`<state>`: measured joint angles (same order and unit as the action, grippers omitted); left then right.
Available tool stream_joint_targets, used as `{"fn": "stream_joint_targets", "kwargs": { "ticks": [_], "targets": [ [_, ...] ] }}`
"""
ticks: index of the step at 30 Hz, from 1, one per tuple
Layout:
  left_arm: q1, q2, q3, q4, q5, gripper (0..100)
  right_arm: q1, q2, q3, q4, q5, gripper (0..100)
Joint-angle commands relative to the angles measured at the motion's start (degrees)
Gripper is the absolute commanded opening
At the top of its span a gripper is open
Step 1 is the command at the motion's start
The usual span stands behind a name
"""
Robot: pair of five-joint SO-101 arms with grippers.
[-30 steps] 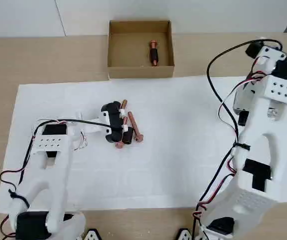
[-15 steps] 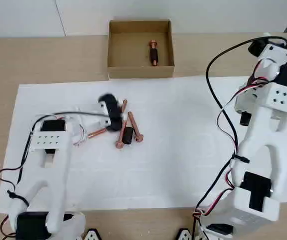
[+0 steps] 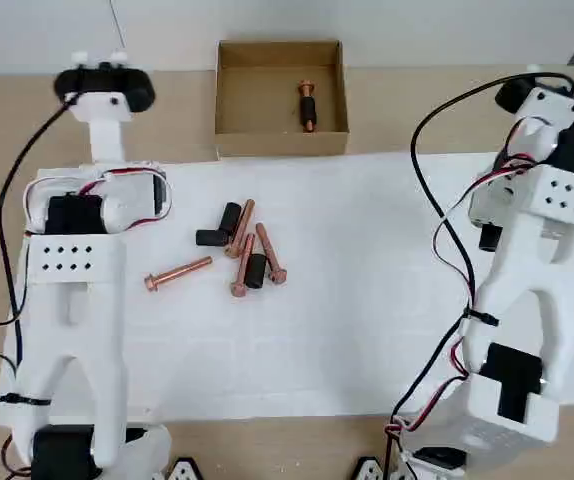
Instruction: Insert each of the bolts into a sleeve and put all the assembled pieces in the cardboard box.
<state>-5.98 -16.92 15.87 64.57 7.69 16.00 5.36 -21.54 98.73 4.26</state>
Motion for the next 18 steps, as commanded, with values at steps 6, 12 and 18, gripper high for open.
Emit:
{"fn": "stream_joint_targets", "kwargs": {
  "ticks": [6, 12, 18],
  "targets": [
    [-1.7, -2.4, -2.9, 2.4, 36.3, 7, -0.6, -3.3, -0.2, 0.4, -0.7, 0.4],
    [-2.7, -2.5, -2.9, 1.8, 45.5, 7, -0.6, -3.3, -0.1, 0.4, -0.7, 0.4],
    [-2.9, -2.5, -6.0, 12.9, 52.7, 7, -0.6, -3.3, -0.1, 0.4, -0.7, 0.4]
  ]
}}
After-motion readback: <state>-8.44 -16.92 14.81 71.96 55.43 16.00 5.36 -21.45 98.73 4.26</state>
